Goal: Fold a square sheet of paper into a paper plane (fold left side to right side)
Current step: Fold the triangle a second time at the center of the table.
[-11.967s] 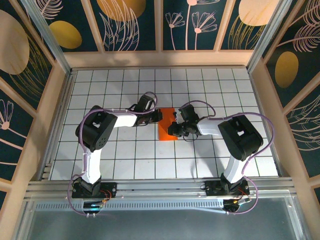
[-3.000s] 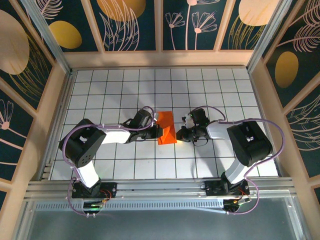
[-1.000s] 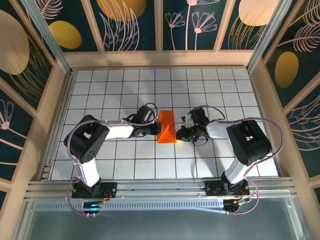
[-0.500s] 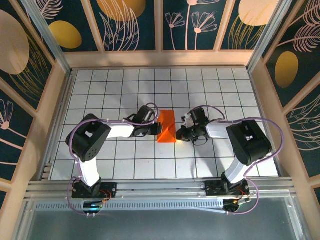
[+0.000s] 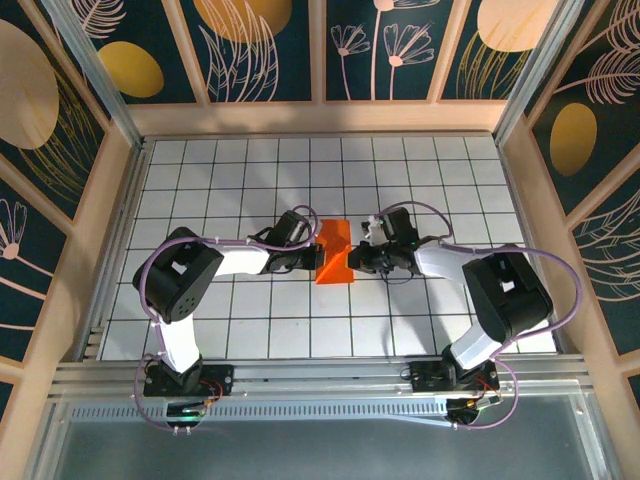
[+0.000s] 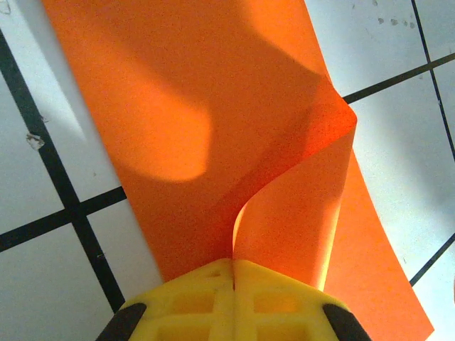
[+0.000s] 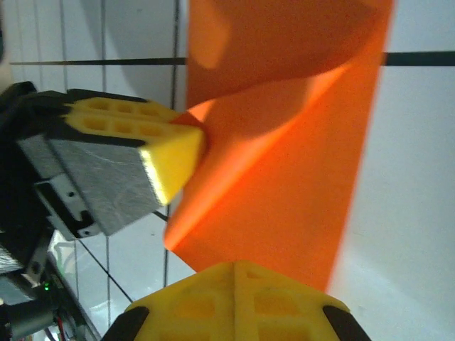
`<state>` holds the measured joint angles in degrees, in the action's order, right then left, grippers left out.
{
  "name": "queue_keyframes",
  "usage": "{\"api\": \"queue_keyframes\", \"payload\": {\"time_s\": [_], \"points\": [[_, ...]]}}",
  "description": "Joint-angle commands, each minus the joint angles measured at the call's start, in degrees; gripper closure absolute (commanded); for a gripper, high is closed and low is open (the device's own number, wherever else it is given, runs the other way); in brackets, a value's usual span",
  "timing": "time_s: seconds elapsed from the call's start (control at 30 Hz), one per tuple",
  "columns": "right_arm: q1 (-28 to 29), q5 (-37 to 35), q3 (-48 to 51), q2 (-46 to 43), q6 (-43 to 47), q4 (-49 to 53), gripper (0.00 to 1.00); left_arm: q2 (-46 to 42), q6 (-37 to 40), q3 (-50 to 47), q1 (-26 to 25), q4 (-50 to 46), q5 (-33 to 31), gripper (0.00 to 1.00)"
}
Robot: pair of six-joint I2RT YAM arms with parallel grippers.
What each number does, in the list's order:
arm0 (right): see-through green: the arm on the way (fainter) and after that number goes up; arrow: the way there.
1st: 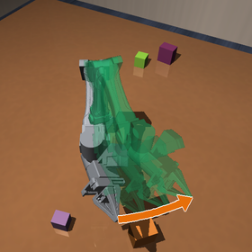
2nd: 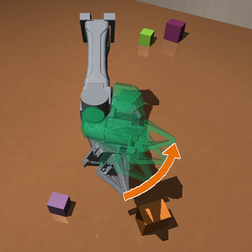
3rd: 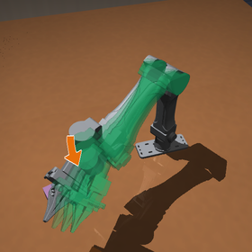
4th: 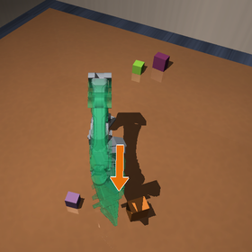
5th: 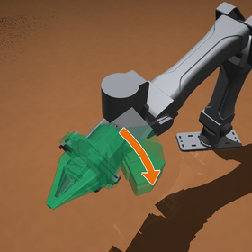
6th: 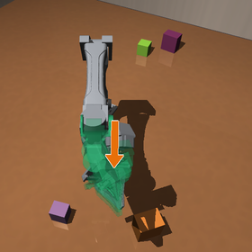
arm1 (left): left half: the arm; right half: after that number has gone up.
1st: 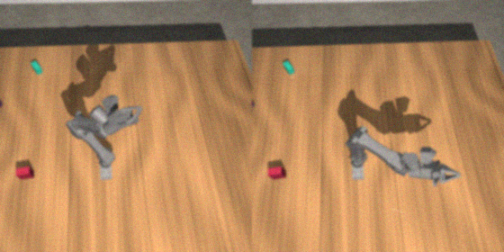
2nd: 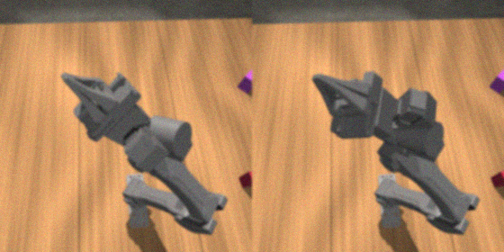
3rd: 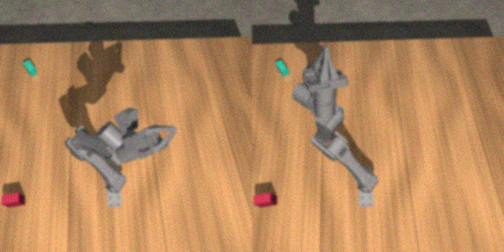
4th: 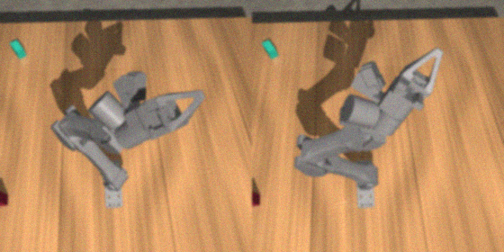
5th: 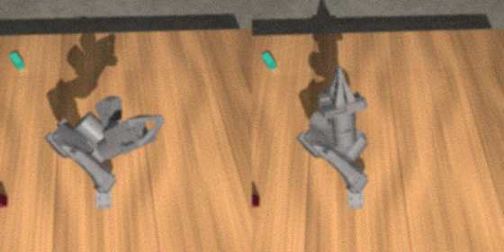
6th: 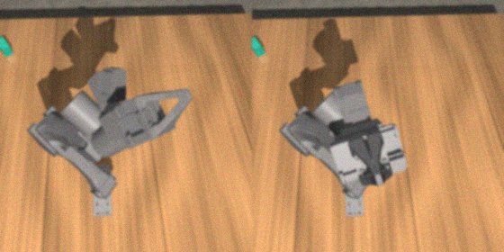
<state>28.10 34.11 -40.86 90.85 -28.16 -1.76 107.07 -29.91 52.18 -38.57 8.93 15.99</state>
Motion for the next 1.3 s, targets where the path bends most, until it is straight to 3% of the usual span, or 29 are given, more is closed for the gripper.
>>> {"api": "queue_keyframes", "payload": {"time_s": [0.0, 0.53, 1.27], "points": [[1.9, -0.1, -1.7, 1.5, -3.5, -4.8, 1.0, 2.3, 1.6, 0.3, 0.4, -2.9, -1.2, 1.0], [5.2, -1.3, -8.6, 11.5, -4.2, -6.6, 1.0, 2.5, 1.9, 0.3, 0.4, -2.8, -1.0, 1.0], [5.4, -6.4, -7.2, 12.9, -2.5, -2.1, 1.0, 2.8, 1.9, 0.3, 0.5, -2.6, -1.0, 1.0]]}}
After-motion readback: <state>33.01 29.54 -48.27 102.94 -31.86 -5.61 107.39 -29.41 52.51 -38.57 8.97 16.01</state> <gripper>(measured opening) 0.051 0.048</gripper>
